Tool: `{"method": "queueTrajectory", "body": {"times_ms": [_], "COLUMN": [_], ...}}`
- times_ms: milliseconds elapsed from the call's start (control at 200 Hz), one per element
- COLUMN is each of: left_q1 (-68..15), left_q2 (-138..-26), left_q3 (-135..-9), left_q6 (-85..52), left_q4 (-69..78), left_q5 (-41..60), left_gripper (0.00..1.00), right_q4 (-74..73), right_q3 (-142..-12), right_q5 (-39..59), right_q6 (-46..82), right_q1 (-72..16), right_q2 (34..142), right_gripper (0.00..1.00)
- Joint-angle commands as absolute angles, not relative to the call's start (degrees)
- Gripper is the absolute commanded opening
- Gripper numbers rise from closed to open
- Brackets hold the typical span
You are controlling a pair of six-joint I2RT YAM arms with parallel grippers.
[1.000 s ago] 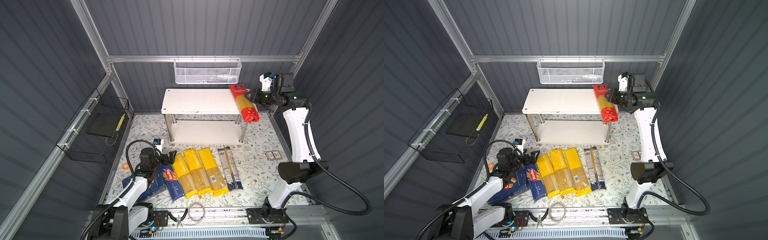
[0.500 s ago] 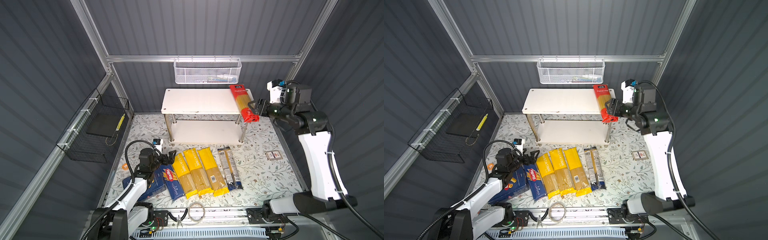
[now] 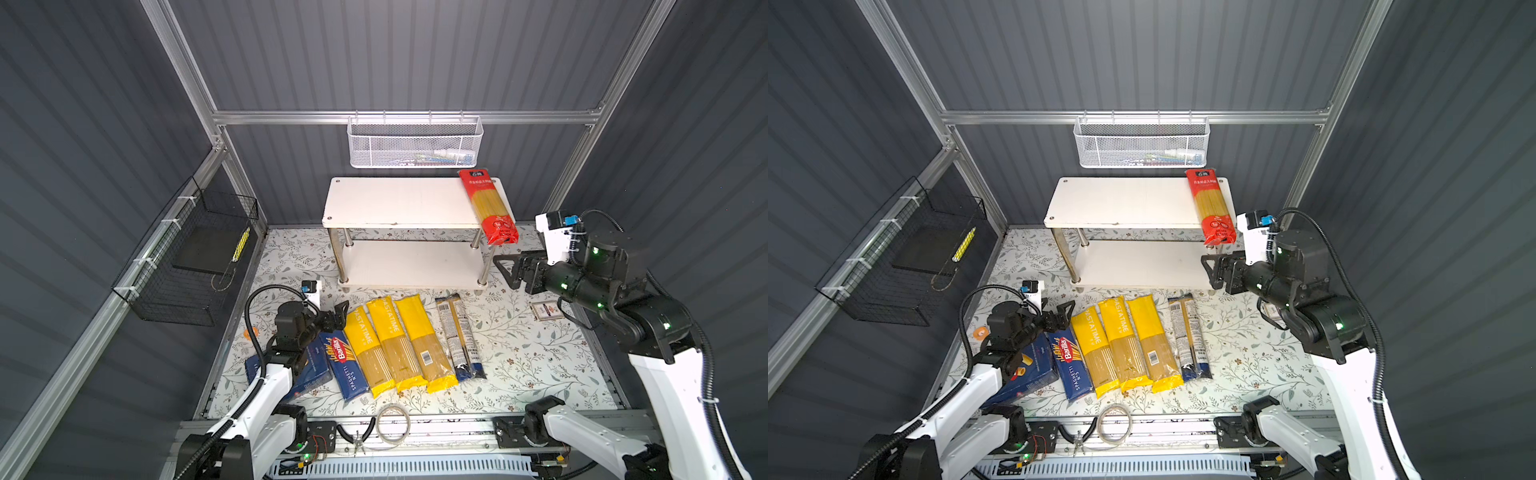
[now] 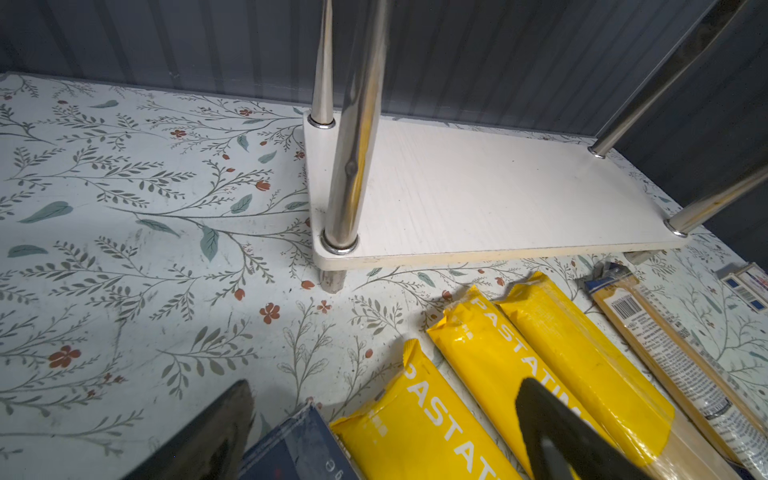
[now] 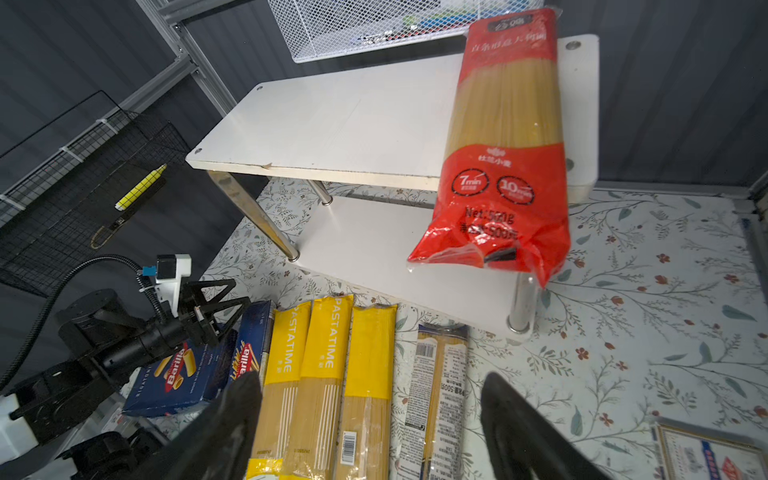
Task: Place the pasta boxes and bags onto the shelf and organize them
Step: 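Draw the right gripper back from the shelf down toward the table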
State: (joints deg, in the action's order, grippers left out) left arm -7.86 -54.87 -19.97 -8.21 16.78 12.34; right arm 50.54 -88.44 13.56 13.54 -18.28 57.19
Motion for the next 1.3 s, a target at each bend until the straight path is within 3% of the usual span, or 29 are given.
{"method": "queueTrajectory", "body": {"times_ms": [0,415,1296], "left_q1": [-8.17,-8.15,-8.15], "left_q2": [-54.67,-60.42,-55.22], "left_q3": [-19.86,-23.04,-20.16], "left_q6": [-8.93,-7.78,-7.53], "left_q4": [15.73,15.02,15.91], "left_q5": [10.87,14.60,15.02], "left_gripper": [1.00,1.00,0.99], "right_q4": [50.14,46.72,41.90], "right_q3": [-86.79,-85.20,-87.50], "right_q5": [16.74,14.27,8.81], "right_q6": [14.27,13.67,12.78], "right_q1": [-18.54,-18.54,-22.05], "right_q2": [56.82,60.72,68.29], "right_gripper": [0.85,0.87,0.89]}}
